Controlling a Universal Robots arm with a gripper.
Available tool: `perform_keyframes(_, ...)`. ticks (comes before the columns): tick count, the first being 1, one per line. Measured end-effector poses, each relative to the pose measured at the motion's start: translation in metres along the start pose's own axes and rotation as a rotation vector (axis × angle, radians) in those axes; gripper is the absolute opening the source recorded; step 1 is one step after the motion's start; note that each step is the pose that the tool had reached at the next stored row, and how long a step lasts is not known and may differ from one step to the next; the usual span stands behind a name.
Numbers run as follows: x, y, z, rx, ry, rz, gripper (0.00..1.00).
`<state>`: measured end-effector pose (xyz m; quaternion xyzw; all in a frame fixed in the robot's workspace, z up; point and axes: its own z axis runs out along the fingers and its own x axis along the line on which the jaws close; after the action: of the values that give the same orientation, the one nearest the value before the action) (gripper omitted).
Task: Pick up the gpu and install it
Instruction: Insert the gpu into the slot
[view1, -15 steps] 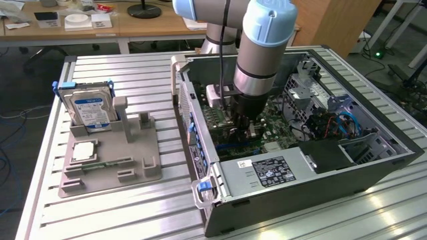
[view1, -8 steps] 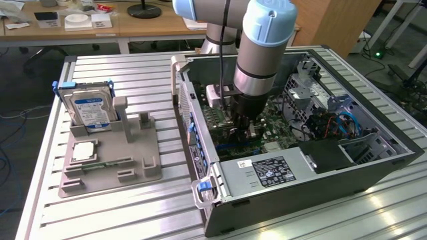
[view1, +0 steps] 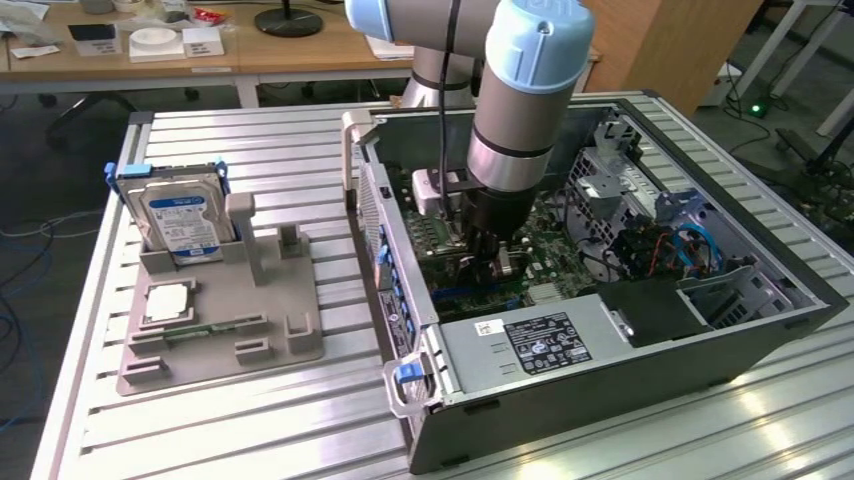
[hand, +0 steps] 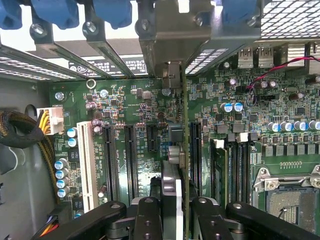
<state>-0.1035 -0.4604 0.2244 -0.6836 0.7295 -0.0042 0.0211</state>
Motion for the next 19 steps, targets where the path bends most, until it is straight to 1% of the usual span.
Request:
perform_keyframes(3,0.0000,0.0000,0.0001,-0.0019,0.0001,0.000,0.28)
perform_keyframes(8,0.0000,0.0000,0.0010,-0.0089,0.0004,0.000,0.28)
perform_keyframes(14,0.0002,0.0001,0.0064,-0.0098,0.0010,0.000,0.28)
perform_keyframes(19,0.0002,0.0001,0.0067,-0.0096,0.0007,0.000,0.28)
